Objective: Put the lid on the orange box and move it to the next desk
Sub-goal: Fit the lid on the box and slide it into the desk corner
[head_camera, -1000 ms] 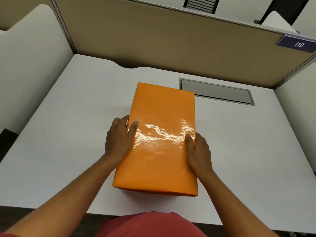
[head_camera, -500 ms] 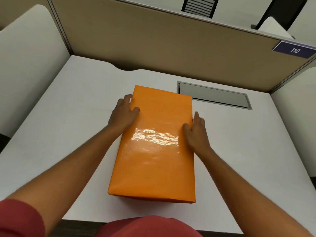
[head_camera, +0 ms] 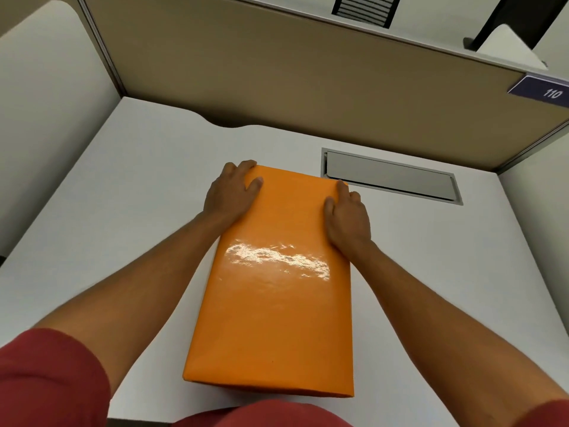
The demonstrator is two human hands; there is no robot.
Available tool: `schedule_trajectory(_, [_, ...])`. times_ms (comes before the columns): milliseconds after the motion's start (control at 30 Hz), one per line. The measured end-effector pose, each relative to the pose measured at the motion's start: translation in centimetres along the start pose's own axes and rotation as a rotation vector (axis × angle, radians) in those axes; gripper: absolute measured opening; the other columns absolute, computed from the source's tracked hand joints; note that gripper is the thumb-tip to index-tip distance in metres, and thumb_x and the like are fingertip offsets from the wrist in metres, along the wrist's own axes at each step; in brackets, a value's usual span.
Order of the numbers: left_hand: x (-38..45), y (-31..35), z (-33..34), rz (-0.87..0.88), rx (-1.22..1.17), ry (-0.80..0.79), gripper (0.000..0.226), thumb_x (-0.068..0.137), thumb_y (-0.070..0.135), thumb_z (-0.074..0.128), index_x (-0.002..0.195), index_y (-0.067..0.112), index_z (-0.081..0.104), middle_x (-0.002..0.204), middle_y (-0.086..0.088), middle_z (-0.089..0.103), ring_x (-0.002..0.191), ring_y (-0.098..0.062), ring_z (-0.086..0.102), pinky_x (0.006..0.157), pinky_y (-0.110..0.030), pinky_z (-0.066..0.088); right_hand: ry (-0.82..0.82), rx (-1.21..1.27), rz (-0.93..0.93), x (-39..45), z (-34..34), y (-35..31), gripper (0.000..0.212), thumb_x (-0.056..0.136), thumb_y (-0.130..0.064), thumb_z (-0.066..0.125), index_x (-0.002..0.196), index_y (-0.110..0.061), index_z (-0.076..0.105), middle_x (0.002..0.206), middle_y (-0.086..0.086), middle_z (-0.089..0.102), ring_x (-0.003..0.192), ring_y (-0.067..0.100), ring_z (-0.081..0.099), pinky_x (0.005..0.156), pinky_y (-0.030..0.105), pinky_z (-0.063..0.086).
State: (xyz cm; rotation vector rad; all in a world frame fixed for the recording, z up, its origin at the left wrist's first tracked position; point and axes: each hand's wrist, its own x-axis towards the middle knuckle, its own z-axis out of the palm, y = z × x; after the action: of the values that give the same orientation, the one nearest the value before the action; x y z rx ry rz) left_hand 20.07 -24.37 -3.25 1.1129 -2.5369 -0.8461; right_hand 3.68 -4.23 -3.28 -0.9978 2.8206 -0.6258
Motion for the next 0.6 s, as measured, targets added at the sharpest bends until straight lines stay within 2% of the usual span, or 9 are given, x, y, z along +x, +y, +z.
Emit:
schedule_trajectory(100, [0.5, 0.2, 0.0, -0.008, -0.020, 0.014, 0.050, 0.102, 0.051, 0.045, 0.147, 0.027, 0.045, 0.146, -0.011, 0.050, 0.124, -0.035, 0.058, 0.097, -0.046, 0.050, 0.007, 0.030, 0.009, 0.4, 0.1, -0.1, 0.052, 0.104, -0.042, 0.034, 0.148, -0.016, 0.037, 0.124, 0.020, 0.057, 0.103, 0.037, 0.063, 0.082, 0.042, 0.053])
schedule_trajectory(167, [1.4, 0.2, -0.2, -0.019, -0.046, 0.010, 0.046, 0.103, 0.049, 0.045, 0.142, 0.026, 0.048, 0.142, -0.012, 0.052, 0.122, -0.034, 0.058, 0.094, -0.043, 0.049, -0.014, 0.081, 0.033, 1.2, -0.2, -0.1, 0.048, 0.103, -0.044, 0.037, 0.143, -0.017, 0.038, 0.124, 0.019, 0.058, 0.102, 0.036, 0.064, 0.082, 0.043, 0.055])
schedule_trajectory(233, [2.3, 0.0, -0.3, -0.069, -0.125, 0.006, 0.043, 0.104, 0.047, 0.043, 0.141, 0.026, 0.050, 0.143, -0.012, 0.053, 0.124, -0.033, 0.057, 0.096, -0.042, 0.048, -0.018, 0.184, 0.078, 2.3, -0.4, -0.1, 0.044, 0.104, -0.044, 0.040, 0.138, -0.016, 0.040, 0.129, 0.019, 0.057, 0.109, 0.036, 0.062, 0.090, 0.047, 0.054])
schedule_trajectory(333, [3.3, -0.4, -0.5, -0.177, -0.285, 0.004, 0.043, 0.105, 0.044, 0.045, 0.139, 0.021, 0.058, 0.142, -0.011, 0.057, 0.127, -0.031, 0.056, 0.100, -0.042, 0.046, -0.011, 0.329, 0.140, 3.9, -0.3, 0.1, 0.042, 0.107, -0.036, 0.042, 0.138, -0.010, 0.047, 0.139, 0.018, 0.054, 0.123, 0.032, 0.055, 0.096, 0.039, 0.045])
schedule_trajectory(433, [3.8, -0.7, -0.4, -0.223, -0.377, -0.035, 0.047, 0.104, 0.046, 0.047, 0.133, 0.014, 0.064, 0.133, -0.011, 0.063, 0.120, -0.030, 0.061, 0.099, -0.043, 0.050, -0.020, 0.339, 0.173, 4.7, 0.4, 0.5, 0.040, 0.108, -0.035, 0.038, 0.127, -0.005, 0.057, 0.131, 0.017, 0.058, 0.117, 0.030, 0.057, 0.088, 0.032, 0.040])
schedule_trajectory(533, [4.0, -0.7, -0.3, -0.265, -0.483, -0.064, 0.047, 0.104, 0.045, 0.048, 0.127, 0.010, 0.066, 0.125, -0.011, 0.067, 0.110, -0.026, 0.062, 0.093, -0.041, 0.051, -0.016, 0.327, 0.195, 5.3, 0.9, 1.0, 0.045, 0.107, -0.040, 0.037, 0.121, -0.005, 0.062, 0.124, 0.017, 0.063, 0.110, 0.030, 0.061, 0.084, 0.033, 0.041])
schedule_trajectory(600, [4.0, -0.2, -0.3, -0.275, -0.470, -0.045, 0.046, 0.104, 0.044, 0.047, 0.126, 0.008, 0.066, 0.123, -0.011, 0.067, 0.106, -0.024, 0.061, 0.091, -0.039, 0.050, -0.040, 0.328, 0.213, 5.7, 0.9, 1.2, 0.048, 0.107, -0.043, 0.037, 0.117, -0.003, 0.063, 0.120, 0.018, 0.065, 0.107, 0.031, 0.062, 0.081, 0.033, 0.041])
